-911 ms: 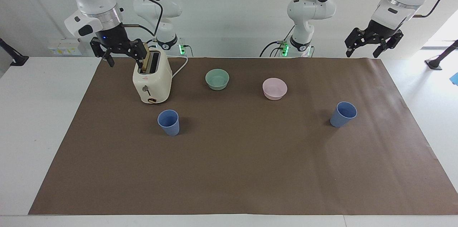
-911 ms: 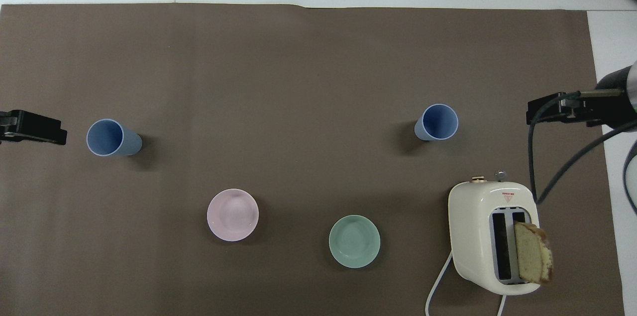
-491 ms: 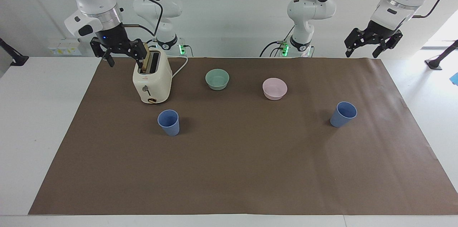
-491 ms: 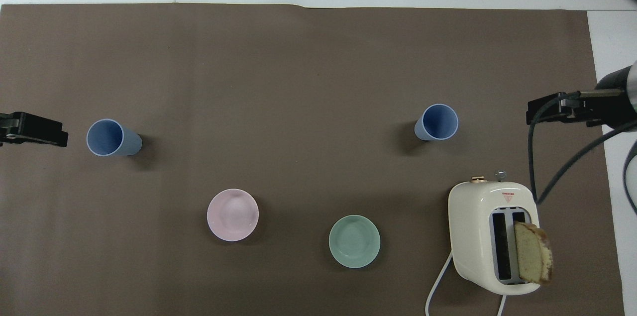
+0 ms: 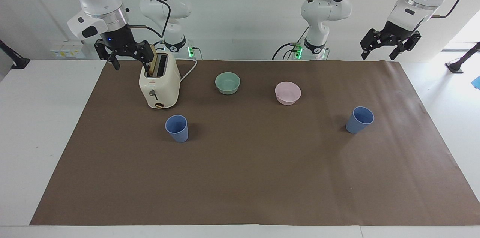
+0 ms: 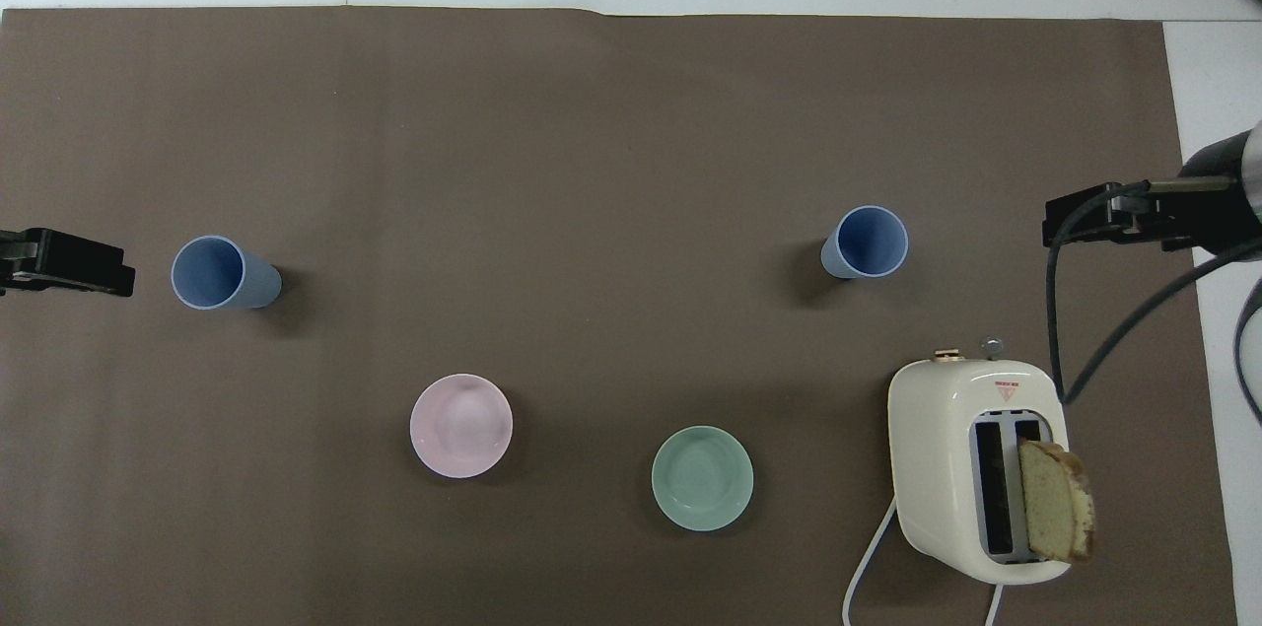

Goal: Stack blue cups with both arms

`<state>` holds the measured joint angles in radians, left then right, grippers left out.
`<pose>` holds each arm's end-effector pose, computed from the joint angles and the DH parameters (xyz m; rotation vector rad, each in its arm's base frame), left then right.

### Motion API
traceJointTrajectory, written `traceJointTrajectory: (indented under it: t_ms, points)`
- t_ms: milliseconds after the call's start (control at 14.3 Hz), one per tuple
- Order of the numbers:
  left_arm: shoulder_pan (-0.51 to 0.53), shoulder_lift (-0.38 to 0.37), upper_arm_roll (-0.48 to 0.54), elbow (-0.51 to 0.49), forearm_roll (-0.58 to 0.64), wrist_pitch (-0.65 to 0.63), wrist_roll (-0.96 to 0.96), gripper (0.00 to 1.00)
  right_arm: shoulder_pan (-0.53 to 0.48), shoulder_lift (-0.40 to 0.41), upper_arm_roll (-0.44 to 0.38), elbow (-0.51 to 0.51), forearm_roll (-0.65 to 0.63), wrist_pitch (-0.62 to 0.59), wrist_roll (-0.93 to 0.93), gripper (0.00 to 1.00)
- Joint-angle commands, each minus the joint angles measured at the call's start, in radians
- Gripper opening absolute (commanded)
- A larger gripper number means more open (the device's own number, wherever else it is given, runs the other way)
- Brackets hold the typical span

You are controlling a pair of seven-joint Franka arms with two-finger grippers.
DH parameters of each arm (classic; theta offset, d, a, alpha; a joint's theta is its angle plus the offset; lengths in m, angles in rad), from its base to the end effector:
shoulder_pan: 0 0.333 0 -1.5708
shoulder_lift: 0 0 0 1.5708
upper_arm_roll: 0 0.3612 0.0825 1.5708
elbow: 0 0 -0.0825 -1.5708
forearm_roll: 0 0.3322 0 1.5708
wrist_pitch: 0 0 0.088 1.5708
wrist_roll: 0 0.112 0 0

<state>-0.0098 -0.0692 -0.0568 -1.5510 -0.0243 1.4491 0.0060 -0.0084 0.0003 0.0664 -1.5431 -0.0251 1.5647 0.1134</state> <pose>0.4639 -0.0353 0.6959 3.1197 -0.1170 -0.0522 0.5021 0.0263 0.6757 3.1170 -0.0870 0.0364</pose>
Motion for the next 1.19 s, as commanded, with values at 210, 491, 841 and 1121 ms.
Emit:
traceJointTrajectory:
  t_ms: [210,491,841,1121]
  points:
    - [0.004,-0.029,0.009,-0.078,-0.002,0.069,0.0,1.0,-0.016,-0.02,0.006,-0.022,0.01,0.005,-0.012,1.0]
    - [0.036,-0.012,0.014,-0.162,-0.002,0.201,-0.001,1.0,-0.016,-0.02,0.006,-0.022,0.01,0.005,-0.012,1.0]
    - [0.146,0.026,0.014,-0.316,-0.002,0.411,-0.003,1.0,-0.016,-0.02,0.006,-0.022,0.01,0.006,-0.011,1.0]
    - [0.159,0.124,0.012,-0.342,-0.002,0.482,-0.009,1.0,-0.016,-0.02,0.006,-0.022,0.01,0.006,-0.012,1.0]
